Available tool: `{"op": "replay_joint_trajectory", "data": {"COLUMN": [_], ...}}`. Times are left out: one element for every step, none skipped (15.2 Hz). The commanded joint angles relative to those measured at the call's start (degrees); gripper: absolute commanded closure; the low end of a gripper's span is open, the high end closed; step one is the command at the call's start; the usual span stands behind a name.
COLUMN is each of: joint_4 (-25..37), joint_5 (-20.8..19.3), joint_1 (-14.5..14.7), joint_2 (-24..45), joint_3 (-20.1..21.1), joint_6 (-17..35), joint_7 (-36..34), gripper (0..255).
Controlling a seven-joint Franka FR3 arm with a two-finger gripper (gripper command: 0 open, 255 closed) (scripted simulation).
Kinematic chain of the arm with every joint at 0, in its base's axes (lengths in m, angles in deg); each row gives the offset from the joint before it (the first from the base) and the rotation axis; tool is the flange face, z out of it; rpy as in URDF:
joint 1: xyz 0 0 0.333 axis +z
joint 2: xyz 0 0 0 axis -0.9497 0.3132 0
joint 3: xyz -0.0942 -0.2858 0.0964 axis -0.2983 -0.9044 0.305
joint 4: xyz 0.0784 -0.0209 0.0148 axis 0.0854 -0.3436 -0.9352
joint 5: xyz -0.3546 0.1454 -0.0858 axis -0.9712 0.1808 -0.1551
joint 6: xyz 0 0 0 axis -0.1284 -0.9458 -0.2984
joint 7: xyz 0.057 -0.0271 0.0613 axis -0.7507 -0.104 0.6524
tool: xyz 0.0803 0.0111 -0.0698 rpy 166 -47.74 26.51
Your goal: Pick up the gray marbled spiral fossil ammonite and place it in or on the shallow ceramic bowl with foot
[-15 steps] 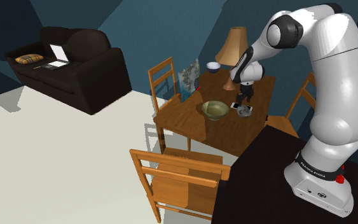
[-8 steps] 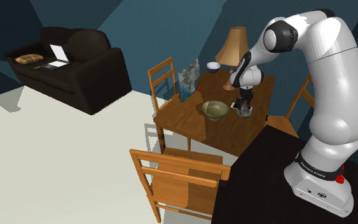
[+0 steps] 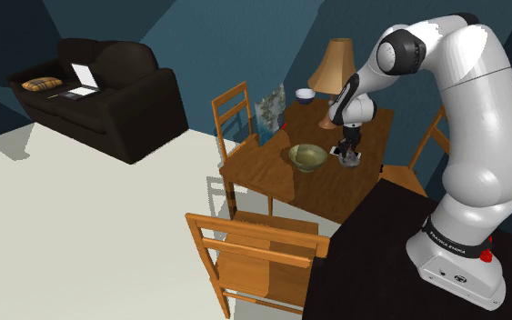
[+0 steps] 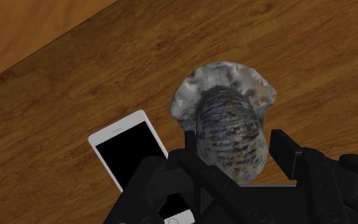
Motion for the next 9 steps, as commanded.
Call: {"op": "replay_joint_trajectory", "data": {"joint_4": [-0.05,-0.02,-0.03,-0.08,-0.15,-0.15,0.00,-0.24,-0.45], "joint_5": [-0.01,0.00,0.00,0.00,0.00,0.00,0.00,-0.21,-0.43], "joint_1": [-0.02,-0.02,0.00,0.01,0.02,0.04,-0.01,0.18,0.37], "joint_2": [0.03,0.06,0.04,0.03,0.00,-0.02,0.06,-0.63,-1.30], "joint_3": [-0.02,-0.01,-0.01,-0.01,-0.01,-0.01,-0.01,-0.25,-0.49], "joint_6": [0.00,0.00,0.00,0.03,0.07,0.05,-0.01,-0.47,-0.93], "joint_7": [0.01,0.00,-0.02,-0.02,-0.02,-0.04,-0.01,-0.11,-0.22], "gripper": [255,255,255,255,255,255,255,255,255]}}
